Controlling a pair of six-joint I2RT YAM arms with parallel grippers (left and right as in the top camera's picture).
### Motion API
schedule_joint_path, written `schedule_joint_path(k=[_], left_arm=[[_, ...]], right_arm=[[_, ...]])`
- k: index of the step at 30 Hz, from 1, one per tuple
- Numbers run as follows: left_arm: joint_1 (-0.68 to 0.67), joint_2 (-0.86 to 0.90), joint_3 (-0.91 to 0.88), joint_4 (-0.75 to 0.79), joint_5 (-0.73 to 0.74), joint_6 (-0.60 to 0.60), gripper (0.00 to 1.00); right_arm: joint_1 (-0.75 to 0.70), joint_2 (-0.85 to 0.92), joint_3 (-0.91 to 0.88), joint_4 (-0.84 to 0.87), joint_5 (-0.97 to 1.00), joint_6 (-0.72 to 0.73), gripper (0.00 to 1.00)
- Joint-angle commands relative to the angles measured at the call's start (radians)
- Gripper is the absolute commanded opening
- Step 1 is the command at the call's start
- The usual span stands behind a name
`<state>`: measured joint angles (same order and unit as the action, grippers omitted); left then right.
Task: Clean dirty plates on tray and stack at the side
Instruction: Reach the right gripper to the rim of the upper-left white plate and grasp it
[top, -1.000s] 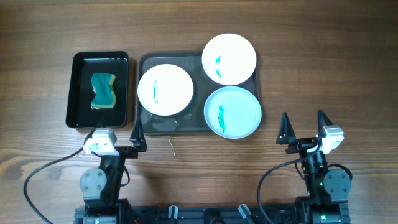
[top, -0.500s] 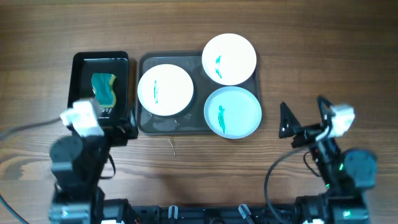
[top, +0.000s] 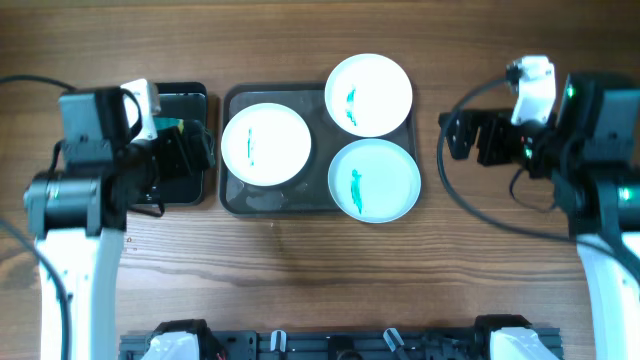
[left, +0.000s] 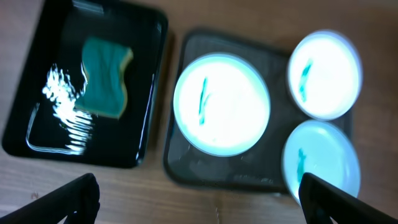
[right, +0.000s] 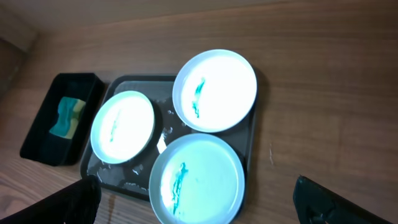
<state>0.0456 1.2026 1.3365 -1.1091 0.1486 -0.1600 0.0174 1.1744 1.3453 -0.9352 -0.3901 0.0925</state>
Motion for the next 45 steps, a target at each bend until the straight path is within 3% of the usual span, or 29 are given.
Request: schedule_joint_path(k=[1,10,15,20,24,26,31,39,43,45], left_arm=[[-0.005,0.095,0.018,-0.006,0.019,-0.009,1.00],[-0.004,0.227,0.018,0.002,0.029,-0.005,1.00],[-0.003,0.224,0.028,0.046,-0.116,-0.041,1.00],[-0.004,0.224,0.033,0.039,-0.226,-0.081,1.00],[-0.004,0.224,0.033,0.047,-0.225,-0.081,1.00],[-0.004,0.224,0.033,0.049,-0.225,-0.081,1.00],[-0.004,0.225,0.033,0.050,-0.206,-0.084,1.00],[-0.003,0.225,0.032,0.058,-0.251,-0.083,0.96],[-0.003,0.232,0.032,0.061,-0.289,-0.084,0.95],[-0.003,0.239,0.032,0.061,-0.301,-0.084,0.95]], right_arm=[[0.005,0.060,0.028,-0.003,-0.117,0.060,1.00],[0.091,0.233,0.028,-0.002,-0.097,0.121,0.85],[0.259,0.378,0.043,0.076,-0.048,0.203,0.84],[0.435,0.610,0.185,0.075,0.088,0.273,0.77],[0.505,0.769,0.318,0.076,0.163,0.319,0.70],[0.527,0.830,0.352,0.104,0.174,0.332,0.68],[0.546,0.931,0.356,0.196,0.204,0.402,0.48],[0.546,1.027,0.356,0.283,0.204,0.405,0.44],[0.547,1.052,0.355,0.288,0.204,0.408,0.35],[0.550,1.065,0.354,0.288,0.204,0.408,0.25]])
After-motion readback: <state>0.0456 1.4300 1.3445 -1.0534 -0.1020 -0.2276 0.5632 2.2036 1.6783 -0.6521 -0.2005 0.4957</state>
